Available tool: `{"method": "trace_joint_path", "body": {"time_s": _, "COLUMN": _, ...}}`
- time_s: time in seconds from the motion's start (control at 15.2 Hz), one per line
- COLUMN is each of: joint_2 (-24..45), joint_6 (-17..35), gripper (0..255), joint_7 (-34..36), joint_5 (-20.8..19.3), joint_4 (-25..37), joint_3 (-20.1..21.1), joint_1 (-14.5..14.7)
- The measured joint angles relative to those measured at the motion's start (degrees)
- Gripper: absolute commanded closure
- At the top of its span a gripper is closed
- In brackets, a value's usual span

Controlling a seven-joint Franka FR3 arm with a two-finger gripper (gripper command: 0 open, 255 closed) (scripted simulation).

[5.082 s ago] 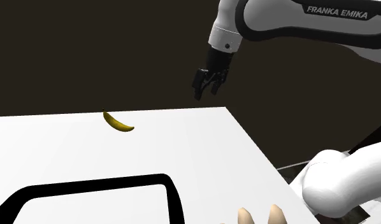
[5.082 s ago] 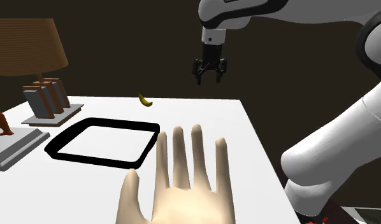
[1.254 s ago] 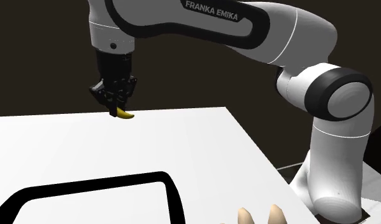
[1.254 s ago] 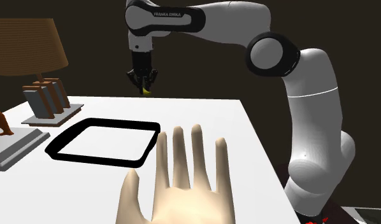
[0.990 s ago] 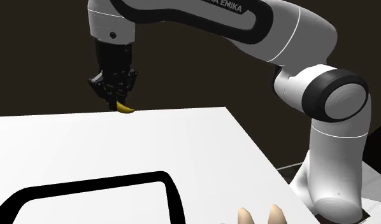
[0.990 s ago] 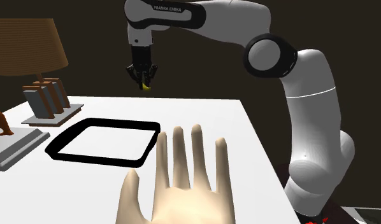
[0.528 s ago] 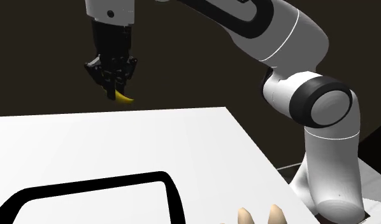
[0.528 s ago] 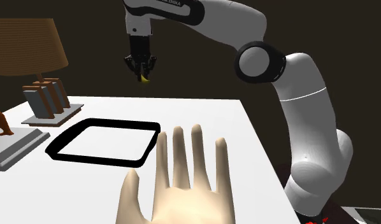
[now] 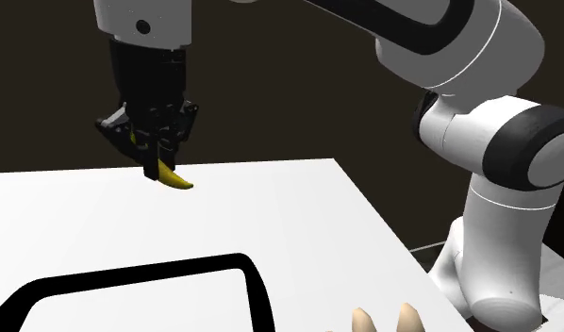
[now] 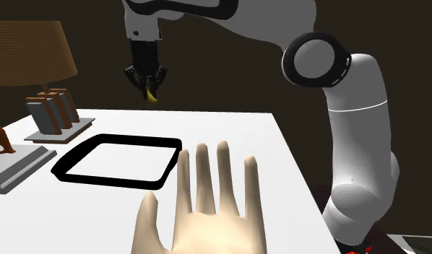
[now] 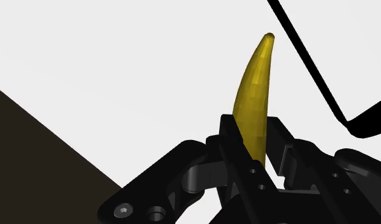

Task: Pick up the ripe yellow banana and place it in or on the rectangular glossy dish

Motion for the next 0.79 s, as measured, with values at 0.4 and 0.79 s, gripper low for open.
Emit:
{"method": "trace_joint_path", "body": {"time_s": 0.4, "joint_2": -4.44, "joint_6": 3.88, "gripper": 255, "joint_7": 6.52, "joint_5": 1.4, "joint_4": -7.68, "joint_3": 2.23, "joint_1": 3.16}}
{"method": "trace_joint_path", "body": {"time_s": 0.79, "joint_2": -5.67, "joint_6": 5.12, "gripper": 255, "joint_7": 13.74, "joint_5": 1.26, "joint_4": -9.7, "joint_3": 4.52, "joint_1": 7.95}}
